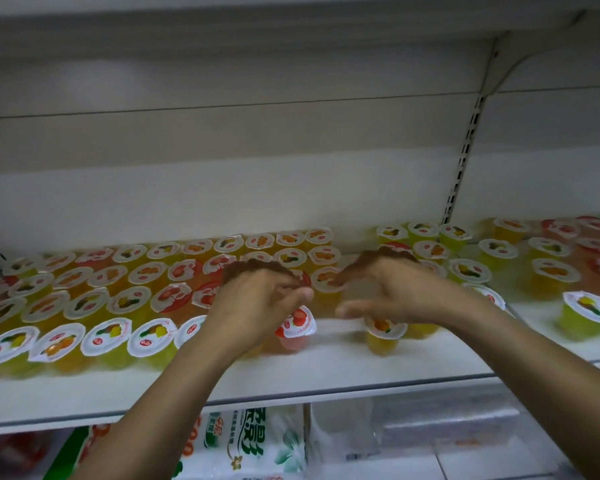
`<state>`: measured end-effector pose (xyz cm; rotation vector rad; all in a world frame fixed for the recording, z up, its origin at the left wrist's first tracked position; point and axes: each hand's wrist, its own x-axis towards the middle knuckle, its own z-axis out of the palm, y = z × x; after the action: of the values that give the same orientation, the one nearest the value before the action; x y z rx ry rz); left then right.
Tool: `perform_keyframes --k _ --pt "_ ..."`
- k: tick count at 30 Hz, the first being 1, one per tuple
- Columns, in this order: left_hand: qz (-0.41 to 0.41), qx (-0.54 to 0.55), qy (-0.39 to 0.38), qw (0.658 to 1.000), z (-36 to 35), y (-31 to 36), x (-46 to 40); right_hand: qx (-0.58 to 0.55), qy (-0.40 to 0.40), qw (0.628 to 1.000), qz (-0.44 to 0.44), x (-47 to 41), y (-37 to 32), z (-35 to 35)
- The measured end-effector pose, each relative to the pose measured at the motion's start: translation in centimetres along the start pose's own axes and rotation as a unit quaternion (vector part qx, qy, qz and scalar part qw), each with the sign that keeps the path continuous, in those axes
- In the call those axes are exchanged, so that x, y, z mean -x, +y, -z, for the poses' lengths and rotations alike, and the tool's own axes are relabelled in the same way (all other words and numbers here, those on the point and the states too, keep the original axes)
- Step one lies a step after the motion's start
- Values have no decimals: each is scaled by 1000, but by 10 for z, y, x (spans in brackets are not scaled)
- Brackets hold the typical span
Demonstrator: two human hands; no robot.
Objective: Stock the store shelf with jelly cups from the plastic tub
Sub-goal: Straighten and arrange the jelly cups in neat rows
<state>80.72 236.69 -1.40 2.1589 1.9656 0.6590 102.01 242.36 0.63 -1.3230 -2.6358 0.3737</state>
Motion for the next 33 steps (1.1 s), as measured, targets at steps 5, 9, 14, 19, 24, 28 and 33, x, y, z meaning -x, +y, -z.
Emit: perform_keyframes --k 5,9,14,19,24,28,33 --pt "-41 -84 -17 996 -1 -8 24 143 -78 986 -16 28 5 -9" --pt "-54 -111 -20 992 -4 -8 27 142 -9 990 -6 25 1 -23" --pt "-56 -114 5 992 -11 -10 25 82 31 996 -25 9 -18 -44" --pt "-61 -116 10 991 -13 -12 24 54 71 995 -34 2 -31 -55" --pt "-63 -121 9 991 -16 -17 26 55 81 994 -41 8 -36 -60" --pt "-86 -111 -1 990 -16 -14 30 98 113 989 -19 22 -34 -59" --pt "-81 -38 -6 996 -11 -9 19 44 173 984 -28 22 -5 -28"
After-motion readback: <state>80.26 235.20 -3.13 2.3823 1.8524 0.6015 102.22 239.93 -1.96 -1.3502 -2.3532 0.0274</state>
